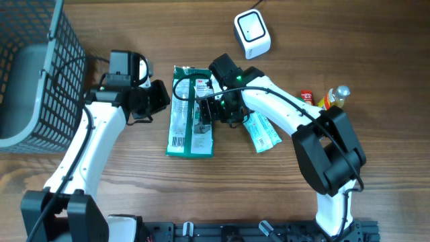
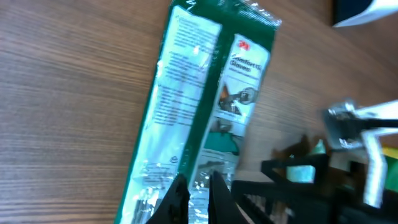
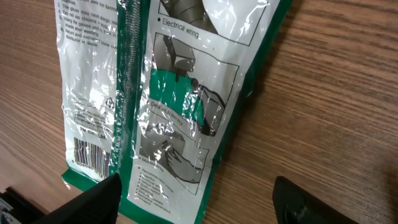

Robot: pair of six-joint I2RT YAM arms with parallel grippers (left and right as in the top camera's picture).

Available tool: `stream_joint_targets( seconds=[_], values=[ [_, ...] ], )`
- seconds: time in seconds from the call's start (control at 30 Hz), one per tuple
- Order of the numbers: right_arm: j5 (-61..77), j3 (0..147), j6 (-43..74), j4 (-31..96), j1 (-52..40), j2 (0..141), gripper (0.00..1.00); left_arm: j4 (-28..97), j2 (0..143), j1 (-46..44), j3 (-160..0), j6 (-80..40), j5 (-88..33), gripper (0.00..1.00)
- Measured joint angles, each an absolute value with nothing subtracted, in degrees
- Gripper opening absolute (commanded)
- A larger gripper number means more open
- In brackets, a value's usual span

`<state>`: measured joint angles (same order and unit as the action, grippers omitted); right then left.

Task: Scan the item barcode

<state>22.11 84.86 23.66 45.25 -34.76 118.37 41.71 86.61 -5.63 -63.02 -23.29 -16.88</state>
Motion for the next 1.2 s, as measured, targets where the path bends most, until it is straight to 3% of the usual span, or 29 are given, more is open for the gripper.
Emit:
stream_joint_targets(
  seconds=[0.27, 0.9, 1.13, 1.2],
  values=[
    [22.92, 84.86, 22.46, 45.36, -34.76, 118.37, 0.74, 36.36, 87.37, -5.63, -55.94, -24.36, -14.39, 0.04],
    [29.69, 84.79, 18.74, 44.71, -30.59, 118.37, 0.70, 32.64, 102.26, -5.63, -55.44, -25.67, -14.85, 0.04],
    [31.88, 78.63, 20.69, 34.83, -30.59, 118.37, 0.52, 32.47, 102.35, -5.63, -55.46, -25.67, -14.90, 0.04],
    [35.48, 72.88, 24.10, 23.68, -30.65, 118.63, 0.51, 32.49, 102.35, -5.63, -55.46, -25.69, -14.90, 0.04]
  ],
)
